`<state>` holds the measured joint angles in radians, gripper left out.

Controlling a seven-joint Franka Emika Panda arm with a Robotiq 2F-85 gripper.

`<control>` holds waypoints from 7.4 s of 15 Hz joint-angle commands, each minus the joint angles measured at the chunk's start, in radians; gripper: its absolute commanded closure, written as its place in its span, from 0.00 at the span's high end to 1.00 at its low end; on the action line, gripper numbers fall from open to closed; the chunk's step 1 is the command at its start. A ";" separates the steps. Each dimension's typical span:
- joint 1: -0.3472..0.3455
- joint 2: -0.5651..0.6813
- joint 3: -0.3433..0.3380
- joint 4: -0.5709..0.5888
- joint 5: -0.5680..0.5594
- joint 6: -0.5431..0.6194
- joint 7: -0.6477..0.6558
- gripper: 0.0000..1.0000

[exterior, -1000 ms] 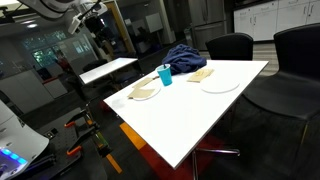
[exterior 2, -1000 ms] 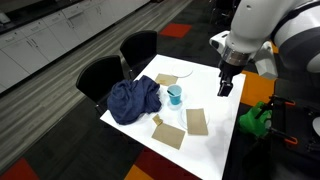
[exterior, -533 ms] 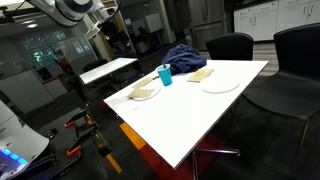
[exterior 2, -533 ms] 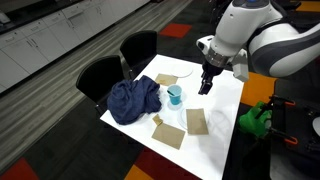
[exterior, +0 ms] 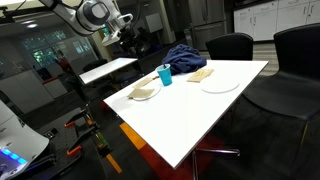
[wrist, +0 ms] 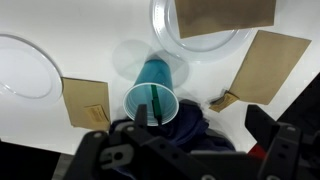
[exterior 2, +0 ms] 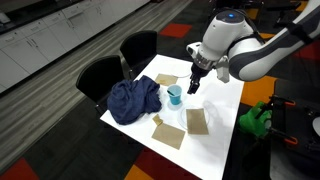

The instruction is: Take the green pen out of the light blue cup

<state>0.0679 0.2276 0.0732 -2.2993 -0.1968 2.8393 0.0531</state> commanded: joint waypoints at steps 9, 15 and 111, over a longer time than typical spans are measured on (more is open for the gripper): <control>-0.069 0.186 0.021 0.187 0.124 0.002 -0.210 1.00; -0.081 0.262 0.032 0.269 0.124 -0.012 -0.231 0.68; -0.061 -0.007 -0.132 0.153 0.018 -0.449 0.048 0.03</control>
<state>0.0180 0.2114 -0.0630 -2.1372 -0.2101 2.4287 0.0850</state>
